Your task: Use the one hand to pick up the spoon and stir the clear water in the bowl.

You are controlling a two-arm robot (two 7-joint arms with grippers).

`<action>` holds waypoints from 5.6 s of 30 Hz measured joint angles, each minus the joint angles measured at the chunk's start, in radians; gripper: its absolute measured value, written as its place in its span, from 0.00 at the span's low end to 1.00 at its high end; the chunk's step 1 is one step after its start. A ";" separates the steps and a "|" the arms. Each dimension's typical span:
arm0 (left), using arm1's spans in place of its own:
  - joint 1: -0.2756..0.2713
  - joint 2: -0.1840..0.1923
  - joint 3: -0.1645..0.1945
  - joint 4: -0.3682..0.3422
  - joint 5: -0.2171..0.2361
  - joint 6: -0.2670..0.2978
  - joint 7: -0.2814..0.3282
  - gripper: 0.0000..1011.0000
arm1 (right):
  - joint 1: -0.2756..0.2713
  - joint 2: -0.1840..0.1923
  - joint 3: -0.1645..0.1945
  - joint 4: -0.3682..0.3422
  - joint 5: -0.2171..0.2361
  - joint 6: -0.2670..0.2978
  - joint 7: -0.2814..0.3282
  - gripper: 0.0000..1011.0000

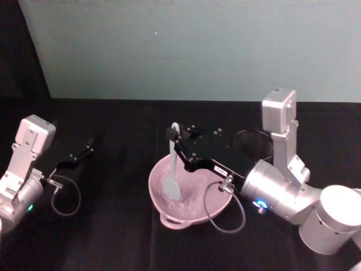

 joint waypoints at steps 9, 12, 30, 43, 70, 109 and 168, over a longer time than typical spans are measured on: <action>0.000 0.000 0.000 0.000 0.000 0.000 0.000 0.99 | 0.088 -0.061 -0.003 0.144 0.010 -0.030 0.005 0.11; 0.000 0.000 0.000 0.000 0.000 0.000 0.000 0.99 | 0.097 -0.064 0.010 0.162 0.012 -0.037 -0.004 0.11; 0.000 0.000 0.000 0.000 0.000 0.000 0.000 0.99 | 0.004 0.037 0.101 0.050 -0.008 -0.014 -0.057 0.11; 0.000 0.000 0.000 0.000 0.000 0.000 0.000 0.99 | -0.022 0.021 0.023 -0.022 -0.050 0.007 -0.026 0.11; 0.000 0.000 0.000 0.000 0.000 0.000 0.000 0.99 | 0.075 -0.048 0.073 0.154 -0.002 -0.041 -0.040 0.11; 0.000 0.000 0.000 0.000 0.000 0.000 0.000 0.99 | 0.094 -0.081 0.002 0.147 0.063 -0.009 0.027 0.11; 0.000 0.000 0.000 0.000 0.000 0.000 0.000 0.99 | 0.080 -0.086 0.017 0.172 0.016 -0.021 -0.021 0.11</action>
